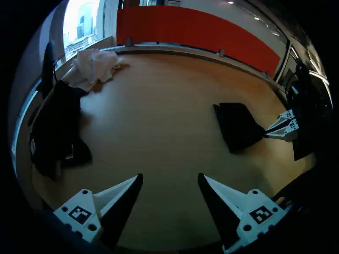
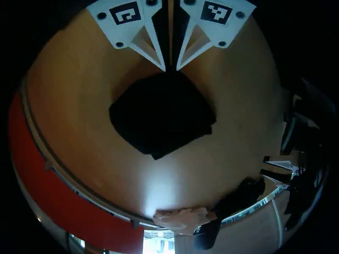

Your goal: Fold towel

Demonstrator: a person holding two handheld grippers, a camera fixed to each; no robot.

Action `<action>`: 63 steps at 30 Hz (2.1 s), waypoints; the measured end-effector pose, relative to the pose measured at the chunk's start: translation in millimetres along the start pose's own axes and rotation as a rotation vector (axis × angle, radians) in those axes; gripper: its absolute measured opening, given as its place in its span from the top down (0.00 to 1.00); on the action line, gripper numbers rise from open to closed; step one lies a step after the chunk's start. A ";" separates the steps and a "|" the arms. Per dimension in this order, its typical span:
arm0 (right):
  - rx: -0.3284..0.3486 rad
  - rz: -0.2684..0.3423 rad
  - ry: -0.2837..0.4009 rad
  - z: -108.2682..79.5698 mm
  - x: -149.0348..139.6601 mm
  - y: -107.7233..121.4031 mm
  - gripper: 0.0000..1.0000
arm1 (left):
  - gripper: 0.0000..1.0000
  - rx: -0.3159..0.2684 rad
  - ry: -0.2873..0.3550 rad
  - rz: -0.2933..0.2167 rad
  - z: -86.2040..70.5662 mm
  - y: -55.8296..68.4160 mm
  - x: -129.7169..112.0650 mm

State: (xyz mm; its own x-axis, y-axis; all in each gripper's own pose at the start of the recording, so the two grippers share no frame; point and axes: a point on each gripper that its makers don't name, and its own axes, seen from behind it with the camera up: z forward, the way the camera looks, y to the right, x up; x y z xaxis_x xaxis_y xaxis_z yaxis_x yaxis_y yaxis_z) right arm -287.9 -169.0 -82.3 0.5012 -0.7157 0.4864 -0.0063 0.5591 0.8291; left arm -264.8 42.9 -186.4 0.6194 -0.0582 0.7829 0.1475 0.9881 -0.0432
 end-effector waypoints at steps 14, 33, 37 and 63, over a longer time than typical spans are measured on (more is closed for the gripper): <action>-0.075 -0.055 0.173 -48.8 86.6 24.7 0.98 | 0.04 -0.018 0.027 0.028 -0.5 5.9 15.3; -0.189 -0.075 0.301 -118.1 144.9 62.8 0.98 | 0.04 -0.051 0.076 0.068 -4.3 17.7 40.2; -0.202 -0.060 0.305 -125.4 142.2 72.2 0.98 | 0.04 -0.055 0.079 0.079 -2.6 19.2 43.3; -0.264 0.075 0.299 -172.3 81.8 135.1 0.98 | 0.04 -0.043 0.075 0.102 10.8 24.1 55.3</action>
State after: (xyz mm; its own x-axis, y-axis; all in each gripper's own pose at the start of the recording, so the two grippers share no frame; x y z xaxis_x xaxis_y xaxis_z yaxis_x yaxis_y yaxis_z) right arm -98.7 -79.9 22.0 0.7374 -0.5375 0.4090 0.1505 0.7211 0.6763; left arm -235.3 65.0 -137.5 0.6885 0.0304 0.7246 0.1123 0.9826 -0.1479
